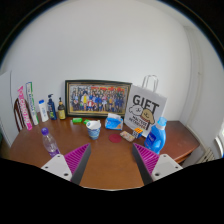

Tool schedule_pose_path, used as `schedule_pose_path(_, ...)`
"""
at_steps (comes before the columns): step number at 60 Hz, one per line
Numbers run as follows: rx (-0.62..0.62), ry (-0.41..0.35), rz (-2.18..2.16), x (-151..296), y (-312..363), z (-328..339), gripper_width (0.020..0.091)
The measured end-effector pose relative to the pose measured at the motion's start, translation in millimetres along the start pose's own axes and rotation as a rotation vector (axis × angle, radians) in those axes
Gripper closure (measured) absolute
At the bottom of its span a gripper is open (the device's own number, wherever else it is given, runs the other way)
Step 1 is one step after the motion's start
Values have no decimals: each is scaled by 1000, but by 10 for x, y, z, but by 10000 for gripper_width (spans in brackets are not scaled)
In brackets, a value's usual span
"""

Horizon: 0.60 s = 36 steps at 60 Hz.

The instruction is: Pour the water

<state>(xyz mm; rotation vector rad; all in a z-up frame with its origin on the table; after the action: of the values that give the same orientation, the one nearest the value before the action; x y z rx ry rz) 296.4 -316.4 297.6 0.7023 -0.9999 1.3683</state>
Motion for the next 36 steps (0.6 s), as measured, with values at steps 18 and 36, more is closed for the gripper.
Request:
schedule_pose_path(18, 20, 48, 27, -532, 399, 61, 250)
schedule_pose_path(36, 173, 89, 26, -1187, 1642, 31, 246)
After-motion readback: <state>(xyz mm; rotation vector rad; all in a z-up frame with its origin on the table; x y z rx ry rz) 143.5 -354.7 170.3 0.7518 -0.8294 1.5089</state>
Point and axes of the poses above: the point between the fingertips, and its own axes, seen from behind it with the camera up: y to the left, x up, z backward, against the way the camera looks, the point moved 7 cm from there along z, backward, against the way the camera looks, and after that the axes turned 5 degrees about -x, right-handed, at the moved point
